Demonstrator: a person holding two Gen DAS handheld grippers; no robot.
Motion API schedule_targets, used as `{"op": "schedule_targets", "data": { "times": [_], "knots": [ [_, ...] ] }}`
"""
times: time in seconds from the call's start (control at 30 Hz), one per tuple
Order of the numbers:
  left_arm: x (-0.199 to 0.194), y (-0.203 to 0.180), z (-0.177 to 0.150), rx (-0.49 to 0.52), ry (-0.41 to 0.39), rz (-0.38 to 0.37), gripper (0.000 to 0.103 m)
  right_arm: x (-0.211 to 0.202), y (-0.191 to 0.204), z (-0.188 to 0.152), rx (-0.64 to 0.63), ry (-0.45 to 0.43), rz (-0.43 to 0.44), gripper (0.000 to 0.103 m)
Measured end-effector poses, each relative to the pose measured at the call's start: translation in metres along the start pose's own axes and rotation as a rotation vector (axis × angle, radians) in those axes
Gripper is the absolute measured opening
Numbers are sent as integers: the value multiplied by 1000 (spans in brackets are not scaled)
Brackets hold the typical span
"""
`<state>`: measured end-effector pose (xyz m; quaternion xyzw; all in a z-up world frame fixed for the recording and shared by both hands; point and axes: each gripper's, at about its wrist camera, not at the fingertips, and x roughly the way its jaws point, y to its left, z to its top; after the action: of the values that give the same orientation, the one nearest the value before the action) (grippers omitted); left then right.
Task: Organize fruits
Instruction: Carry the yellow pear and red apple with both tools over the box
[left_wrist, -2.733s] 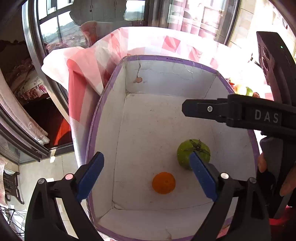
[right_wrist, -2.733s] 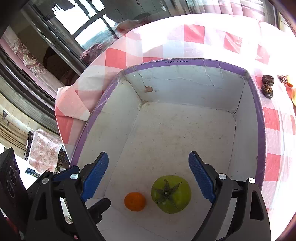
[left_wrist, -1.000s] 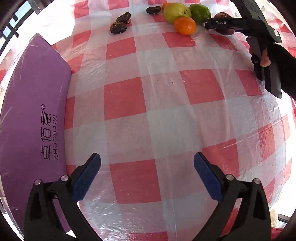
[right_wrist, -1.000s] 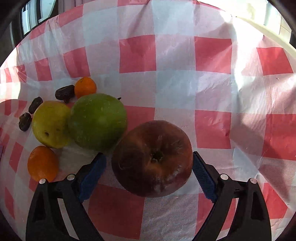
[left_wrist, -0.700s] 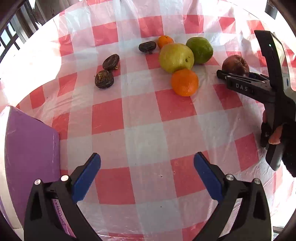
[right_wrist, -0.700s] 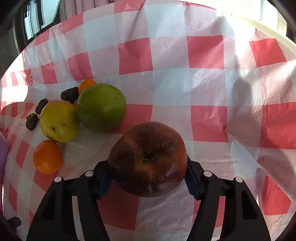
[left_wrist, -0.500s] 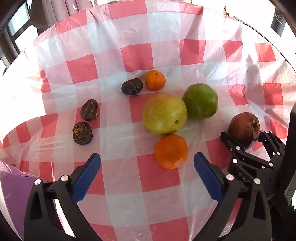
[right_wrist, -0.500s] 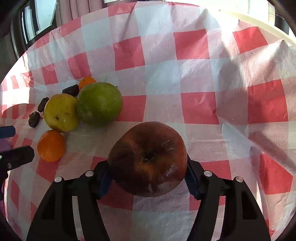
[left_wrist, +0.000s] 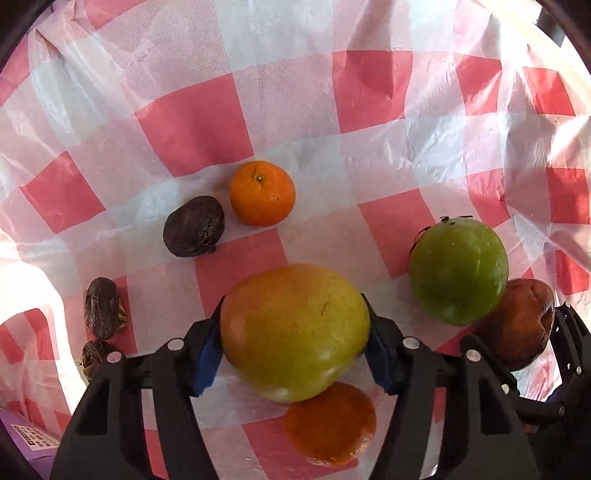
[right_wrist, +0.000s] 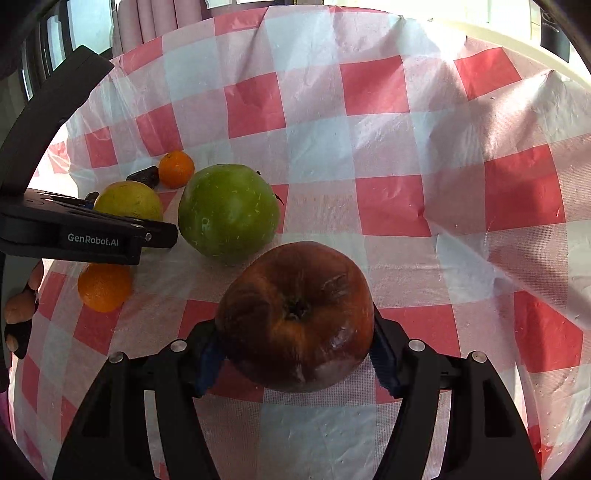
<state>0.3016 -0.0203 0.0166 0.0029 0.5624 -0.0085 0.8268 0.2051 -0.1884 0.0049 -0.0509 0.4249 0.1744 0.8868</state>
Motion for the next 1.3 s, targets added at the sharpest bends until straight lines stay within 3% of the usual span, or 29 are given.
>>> {"op": "schedule_targets", "data": {
  "times": [0.13,0.3,0.4,0.7,0.8,1.03,1.3],
  "knots": [
    [-11,2,-9,-48,-35,8,65,3,3,2,-1,0,-1,65],
    [-67,26,-37,-305,-201,15,65,7,6,5,-2,3,-1,65],
    [-97,34,-68,-398,-231,35,65,8,7,5,-2,3,-2,65],
    [-115,41,-218,-349,-46,71,65,10,9,6,-9,3,-13,65],
    [-118,38,-249,-342,-11,63,65,9,10,5,-10,10,-19,65],
    [-131,20,-270,-249,1,6,65,-28,23,-39,-16,53,-13,64],
    [-137,18,-277,-216,-12,-28,65,-80,51,-98,53,138,103,64]
  ]
}}
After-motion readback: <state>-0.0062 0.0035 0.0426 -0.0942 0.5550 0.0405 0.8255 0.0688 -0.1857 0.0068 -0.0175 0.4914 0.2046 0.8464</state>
